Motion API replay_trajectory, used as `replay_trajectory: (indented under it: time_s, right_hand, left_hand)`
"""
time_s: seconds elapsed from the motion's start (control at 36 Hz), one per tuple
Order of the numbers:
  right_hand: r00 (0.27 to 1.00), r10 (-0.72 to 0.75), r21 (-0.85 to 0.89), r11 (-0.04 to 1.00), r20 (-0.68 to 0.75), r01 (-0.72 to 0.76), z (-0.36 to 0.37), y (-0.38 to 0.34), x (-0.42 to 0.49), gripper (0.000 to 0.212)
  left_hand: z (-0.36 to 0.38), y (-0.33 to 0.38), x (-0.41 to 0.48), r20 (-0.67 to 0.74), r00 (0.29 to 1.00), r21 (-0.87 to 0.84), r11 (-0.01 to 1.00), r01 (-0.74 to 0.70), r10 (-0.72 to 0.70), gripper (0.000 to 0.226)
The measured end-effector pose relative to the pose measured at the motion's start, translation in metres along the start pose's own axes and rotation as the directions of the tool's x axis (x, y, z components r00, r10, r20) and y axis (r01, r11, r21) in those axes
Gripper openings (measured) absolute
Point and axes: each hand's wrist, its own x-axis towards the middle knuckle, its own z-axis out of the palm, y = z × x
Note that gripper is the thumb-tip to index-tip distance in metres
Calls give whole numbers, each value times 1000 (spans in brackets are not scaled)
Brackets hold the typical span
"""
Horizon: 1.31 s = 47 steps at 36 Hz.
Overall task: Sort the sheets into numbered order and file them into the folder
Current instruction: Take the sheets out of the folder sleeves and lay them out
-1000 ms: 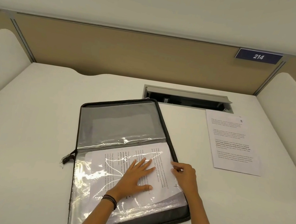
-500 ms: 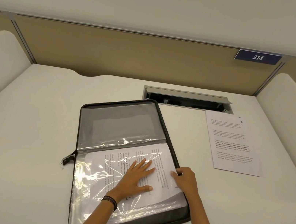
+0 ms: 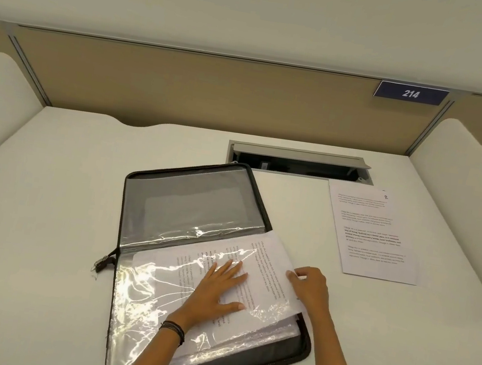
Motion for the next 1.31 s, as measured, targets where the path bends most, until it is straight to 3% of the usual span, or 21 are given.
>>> replay_trajectory:
  time_s: [0.11,0.19,0.33,0.42,0.72,0.89,1.0,1.14,1.25,1.31]
  right_hand:
    - [998,32,80,996,-52,-28,-12,5,8,32]
    - [997,28,132,991,-77,-18,-20,9,9,21]
    - [1000,0,184,983,25,-4,-29,13,6,13]
    - [998,16,197,980,62,-27,-33,13,3,24]
    - [983,20,114,993,-180,1,-55,23,7,20]
    - [950,-32,18,999,-310,40,-82,24,6,25]
    - [903,-89,-12,996,-420,92,-101,18,3,25]
    - [812,-269,-48,957,-519,286,-128,10,-2,24]
    - [675,-511,-198,850,-532,488,-149,8,2,19]
    - [616,-580,-259,805,-533,534,-157,7,3,18]
  left_hand:
    - [0,0,0,15,1000,6,1000,5,-5,77]
    - [0,0,0,21,1000,-9,1000,17,-17,78]
    - [-1,0,0,20,1000,13,1000,18,-18,81]
    - [-2,1,-1,10,1000,28,1000,7,-7,81]
    - [1,2,-2,-17,1000,7,1000,14,-14,76]
    - [3,1,-2,-77,996,-91,995,27,-35,66]
    - [2,8,-1,-151,985,-164,985,55,-80,60]
    - [1,16,8,-214,969,-179,980,88,-126,56]
    - [-10,33,25,-231,961,-184,977,110,-151,74]
    - [-20,45,35,-227,961,-219,970,108,-158,70]
